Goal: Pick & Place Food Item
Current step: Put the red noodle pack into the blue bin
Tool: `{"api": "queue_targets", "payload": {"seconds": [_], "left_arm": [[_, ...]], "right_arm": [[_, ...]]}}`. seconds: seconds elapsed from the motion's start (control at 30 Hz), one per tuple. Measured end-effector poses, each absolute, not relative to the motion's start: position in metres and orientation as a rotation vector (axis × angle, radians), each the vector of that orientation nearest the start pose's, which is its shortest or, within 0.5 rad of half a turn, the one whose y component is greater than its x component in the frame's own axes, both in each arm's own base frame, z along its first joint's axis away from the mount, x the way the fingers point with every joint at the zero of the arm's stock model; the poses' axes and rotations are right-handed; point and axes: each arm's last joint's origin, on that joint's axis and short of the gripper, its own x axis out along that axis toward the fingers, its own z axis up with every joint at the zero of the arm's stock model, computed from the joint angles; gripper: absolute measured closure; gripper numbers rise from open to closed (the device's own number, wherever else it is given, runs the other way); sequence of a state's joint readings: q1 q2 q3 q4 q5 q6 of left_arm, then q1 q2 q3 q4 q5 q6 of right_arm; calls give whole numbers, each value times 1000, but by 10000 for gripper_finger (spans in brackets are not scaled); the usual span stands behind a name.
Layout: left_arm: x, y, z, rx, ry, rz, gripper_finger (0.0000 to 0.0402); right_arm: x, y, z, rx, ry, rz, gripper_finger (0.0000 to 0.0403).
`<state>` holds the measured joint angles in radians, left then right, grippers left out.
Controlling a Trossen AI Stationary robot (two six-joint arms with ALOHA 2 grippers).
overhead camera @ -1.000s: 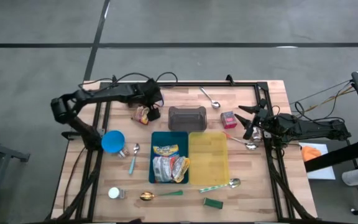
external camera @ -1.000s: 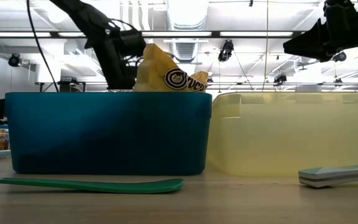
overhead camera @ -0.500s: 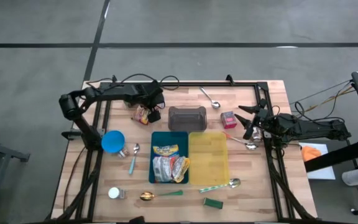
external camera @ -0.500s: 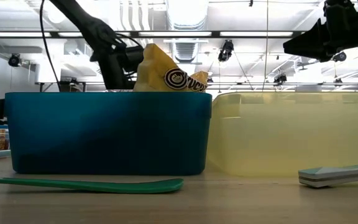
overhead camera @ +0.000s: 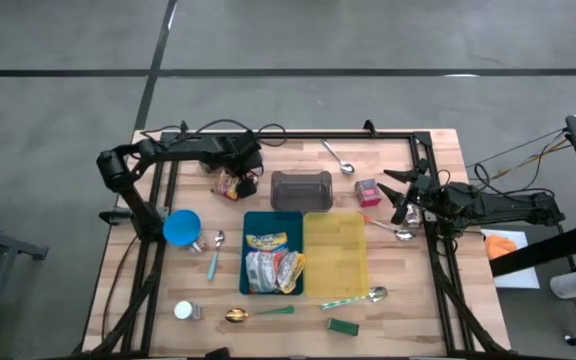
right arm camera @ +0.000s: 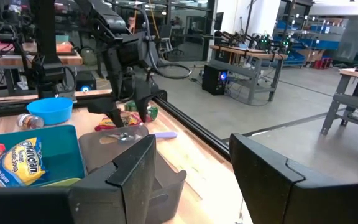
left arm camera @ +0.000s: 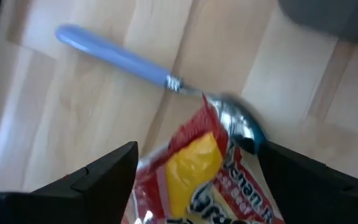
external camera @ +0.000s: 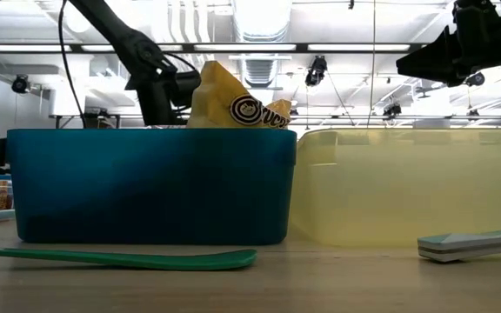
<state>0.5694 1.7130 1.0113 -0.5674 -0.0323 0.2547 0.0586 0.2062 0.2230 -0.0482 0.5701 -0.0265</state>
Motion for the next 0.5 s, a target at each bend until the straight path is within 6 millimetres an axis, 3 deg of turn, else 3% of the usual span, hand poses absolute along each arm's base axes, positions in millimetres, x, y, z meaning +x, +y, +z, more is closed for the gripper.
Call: {"api": "queue_targets", "payload": {"seconds": [0.3,0.5], "left_arm": [[259,169,156,-133,1298,358,153],[259,169,156,-133,1295,359,235]], "right_arm": [[98,-10,219,-36,37,-511,203],[98,-10,219,-36,37,-511,203]]}}
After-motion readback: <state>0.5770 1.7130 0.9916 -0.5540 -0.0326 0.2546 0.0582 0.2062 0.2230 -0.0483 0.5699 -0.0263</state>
